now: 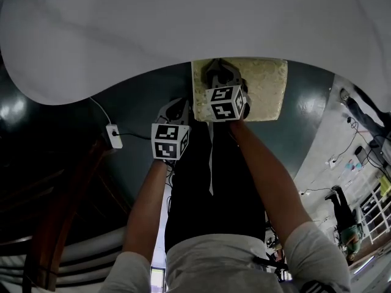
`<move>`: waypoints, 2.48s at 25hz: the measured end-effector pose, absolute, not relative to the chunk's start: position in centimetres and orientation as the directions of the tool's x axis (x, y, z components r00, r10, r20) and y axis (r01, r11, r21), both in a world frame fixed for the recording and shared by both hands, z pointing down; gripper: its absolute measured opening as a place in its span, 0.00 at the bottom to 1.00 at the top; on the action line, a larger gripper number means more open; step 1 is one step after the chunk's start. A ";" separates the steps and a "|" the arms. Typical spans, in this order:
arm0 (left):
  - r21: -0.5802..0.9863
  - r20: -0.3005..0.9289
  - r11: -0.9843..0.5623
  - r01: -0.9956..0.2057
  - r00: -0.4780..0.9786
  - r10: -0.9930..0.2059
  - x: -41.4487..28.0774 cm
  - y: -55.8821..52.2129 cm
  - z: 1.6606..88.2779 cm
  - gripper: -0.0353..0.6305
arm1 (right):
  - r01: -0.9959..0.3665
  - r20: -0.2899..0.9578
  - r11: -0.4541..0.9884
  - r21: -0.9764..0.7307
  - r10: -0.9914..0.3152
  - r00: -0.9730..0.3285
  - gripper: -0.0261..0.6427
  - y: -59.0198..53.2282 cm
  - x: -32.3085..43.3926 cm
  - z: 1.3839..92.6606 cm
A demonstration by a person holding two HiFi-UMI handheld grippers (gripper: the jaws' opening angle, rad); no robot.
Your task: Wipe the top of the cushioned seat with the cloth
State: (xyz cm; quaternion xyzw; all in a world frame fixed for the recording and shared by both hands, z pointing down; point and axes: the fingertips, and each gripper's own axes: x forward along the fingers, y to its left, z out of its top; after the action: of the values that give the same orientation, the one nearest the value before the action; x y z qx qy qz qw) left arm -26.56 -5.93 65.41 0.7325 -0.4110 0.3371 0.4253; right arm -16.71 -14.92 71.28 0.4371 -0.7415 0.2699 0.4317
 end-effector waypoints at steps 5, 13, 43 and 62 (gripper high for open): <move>0.344 0.846 -0.314 -0.885 0.437 -0.305 -24.3 -6.1 65.8 0.07 | -0.891 0.876 0.452 -0.031 -0.418 -0.242 0.06 -15.0 -14.2 71.5; 0.343 0.848 -0.333 -0.878 0.442 -0.292 -21.2 -6.2 66.1 0.07 | -0.905 0.875 0.422 -0.049 -0.419 -0.242 0.06 -14.8 -11.4 71.7; 0.338 0.854 -0.479 -0.810 0.478 -0.204 -5.5 -8.9 66.9 0.07 | -0.944 0.868 0.320 -0.080 -0.444 -0.223 0.06 -15.2 4.1 72.0; 0.340 0.844 -0.566 -0.751 0.509 -0.168 -0.8 -8.0 67.2 0.07 | -0.969 0.871 0.234 -0.072 -0.458 -0.176 0.06 -12.8 9.6 73.1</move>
State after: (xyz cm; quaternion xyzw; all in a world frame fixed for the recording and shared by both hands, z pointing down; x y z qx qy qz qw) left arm -0.83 -8.00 67.15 0.7887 -0.2912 0.4011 0.3637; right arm 9.65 -12.75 73.11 0.5184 -0.6883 0.3377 0.3788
